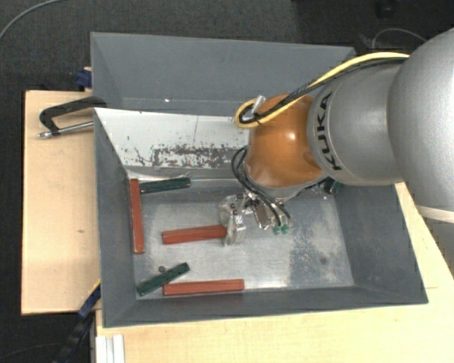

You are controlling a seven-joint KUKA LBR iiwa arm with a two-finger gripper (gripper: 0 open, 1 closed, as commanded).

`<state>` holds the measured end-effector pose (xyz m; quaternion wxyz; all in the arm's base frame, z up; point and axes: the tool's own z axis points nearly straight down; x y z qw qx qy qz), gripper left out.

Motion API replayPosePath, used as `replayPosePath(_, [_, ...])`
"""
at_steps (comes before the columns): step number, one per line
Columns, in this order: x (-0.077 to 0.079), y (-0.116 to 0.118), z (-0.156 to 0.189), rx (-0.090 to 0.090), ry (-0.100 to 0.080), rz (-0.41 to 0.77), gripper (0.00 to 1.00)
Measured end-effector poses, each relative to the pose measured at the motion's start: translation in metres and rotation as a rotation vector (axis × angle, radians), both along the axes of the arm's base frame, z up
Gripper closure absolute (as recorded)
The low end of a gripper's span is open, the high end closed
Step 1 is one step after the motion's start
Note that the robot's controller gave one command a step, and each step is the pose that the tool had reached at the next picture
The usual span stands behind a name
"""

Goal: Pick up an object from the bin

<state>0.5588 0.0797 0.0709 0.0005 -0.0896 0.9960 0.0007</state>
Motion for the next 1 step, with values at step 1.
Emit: replayPosePath(1, [0.0204,0.0227,0.1785,0.002,-0.015,0.015,1.00])
